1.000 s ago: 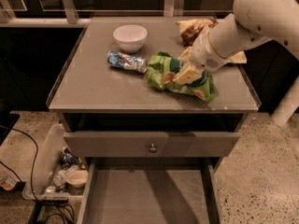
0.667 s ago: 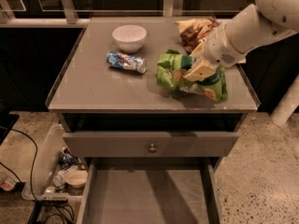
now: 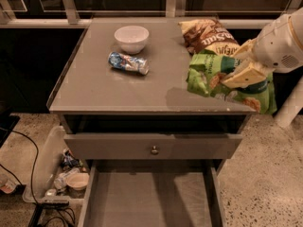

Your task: Place green rice chip bag into middle drawer

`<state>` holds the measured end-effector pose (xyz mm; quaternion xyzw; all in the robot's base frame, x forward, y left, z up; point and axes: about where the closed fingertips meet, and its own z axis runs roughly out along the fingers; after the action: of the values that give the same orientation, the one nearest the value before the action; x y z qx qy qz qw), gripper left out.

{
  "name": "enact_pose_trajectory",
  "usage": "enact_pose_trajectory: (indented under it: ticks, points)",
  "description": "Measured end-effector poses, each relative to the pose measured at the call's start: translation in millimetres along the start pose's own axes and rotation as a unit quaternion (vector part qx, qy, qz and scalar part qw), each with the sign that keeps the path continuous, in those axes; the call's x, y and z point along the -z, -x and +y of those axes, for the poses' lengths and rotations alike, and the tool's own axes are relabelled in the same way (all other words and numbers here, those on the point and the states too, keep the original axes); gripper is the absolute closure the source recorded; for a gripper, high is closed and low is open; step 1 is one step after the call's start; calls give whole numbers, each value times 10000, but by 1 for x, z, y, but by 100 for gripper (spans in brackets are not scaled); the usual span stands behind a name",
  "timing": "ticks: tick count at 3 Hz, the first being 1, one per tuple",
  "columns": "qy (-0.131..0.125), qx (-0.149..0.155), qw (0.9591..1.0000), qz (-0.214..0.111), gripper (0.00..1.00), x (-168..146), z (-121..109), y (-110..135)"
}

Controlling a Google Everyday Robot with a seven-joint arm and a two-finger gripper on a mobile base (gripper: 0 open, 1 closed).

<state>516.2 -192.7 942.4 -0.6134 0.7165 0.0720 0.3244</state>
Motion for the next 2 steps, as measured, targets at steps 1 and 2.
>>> enact_pose_trajectory:
  ticks: [1, 2]
  points:
    - [37, -335, 9994, 29, 100, 20, 38, -25]
    - [428, -991, 9942, -24, 100, 16, 104, -53]
